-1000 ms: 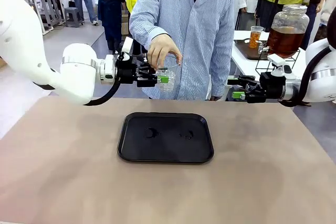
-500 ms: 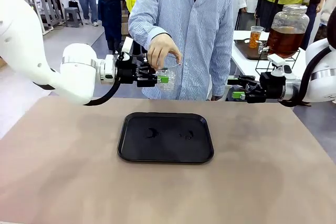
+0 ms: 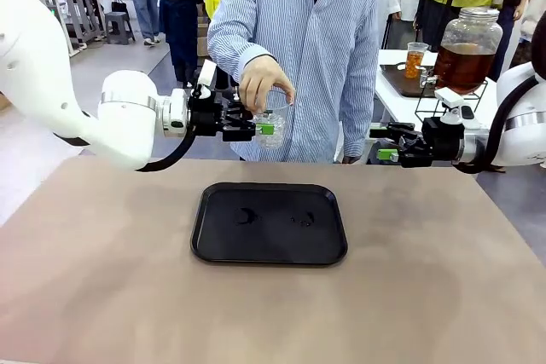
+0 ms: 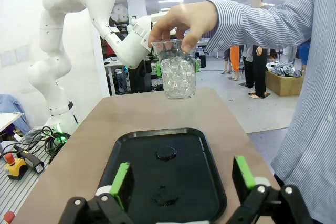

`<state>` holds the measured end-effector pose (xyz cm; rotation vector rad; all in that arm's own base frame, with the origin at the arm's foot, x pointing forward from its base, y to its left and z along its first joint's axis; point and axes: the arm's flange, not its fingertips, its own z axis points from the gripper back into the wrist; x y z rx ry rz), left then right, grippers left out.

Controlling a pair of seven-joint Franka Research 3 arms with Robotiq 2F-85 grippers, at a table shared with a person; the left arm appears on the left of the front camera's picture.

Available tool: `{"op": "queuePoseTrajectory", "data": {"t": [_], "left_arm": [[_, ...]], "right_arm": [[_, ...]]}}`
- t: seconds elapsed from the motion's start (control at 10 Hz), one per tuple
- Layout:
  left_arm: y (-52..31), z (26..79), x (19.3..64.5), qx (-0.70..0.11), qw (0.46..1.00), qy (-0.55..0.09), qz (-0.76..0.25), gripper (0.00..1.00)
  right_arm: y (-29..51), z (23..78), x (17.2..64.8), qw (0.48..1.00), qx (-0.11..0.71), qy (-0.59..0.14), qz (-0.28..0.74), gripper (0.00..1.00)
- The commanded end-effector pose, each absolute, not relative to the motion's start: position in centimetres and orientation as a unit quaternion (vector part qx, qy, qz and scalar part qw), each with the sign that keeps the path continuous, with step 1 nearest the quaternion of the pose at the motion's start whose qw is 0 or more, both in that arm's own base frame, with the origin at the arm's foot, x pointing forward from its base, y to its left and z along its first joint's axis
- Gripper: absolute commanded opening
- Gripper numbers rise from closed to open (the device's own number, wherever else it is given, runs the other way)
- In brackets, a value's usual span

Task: Pour the drink into the iced cup.
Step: Open the gripper to release the iced cup you were holding.

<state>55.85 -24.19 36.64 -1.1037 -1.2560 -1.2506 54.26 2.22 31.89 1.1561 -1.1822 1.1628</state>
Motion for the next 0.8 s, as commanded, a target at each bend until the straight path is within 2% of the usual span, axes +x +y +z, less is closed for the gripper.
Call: {"op": "queuePoseTrajectory", "data": {"t": [0.0, 0.1, 0.2, 0.3, 0.7], "left_arm": [[-24.2, 36.6, 55.8, -0.457, 0.503, -0.520, -0.518, 0.69], [-24.1, 36.7, 55.8, -0.455, 0.505, -0.523, -0.515, 0.69], [-24.0, 36.7, 55.8, -0.455, 0.507, -0.523, -0.512, 0.87], [-23.9, 36.7, 55.9, -0.458, 0.507, -0.523, -0.510, 1.00], [-22.1, 36.9, 55.3, -0.470, 0.510, -0.523, -0.496, 1.00]], "right_arm": [[2.2, 32.2, 54.3, 0.530, 0.485, -0.495, 0.489, 1.00], [2.2, 32.2, 54.3, 0.530, 0.485, -0.495, 0.489, 1.00], [2.2, 32.2, 54.3, 0.530, 0.485, -0.495, 0.489, 1.00], [2.2, 32.2, 54.3, 0.530, 0.485, -0.495, 0.489, 1.00], [2.2, 32.2, 54.3, 0.530, 0.485, -0.495, 0.489, 1.00]]}}
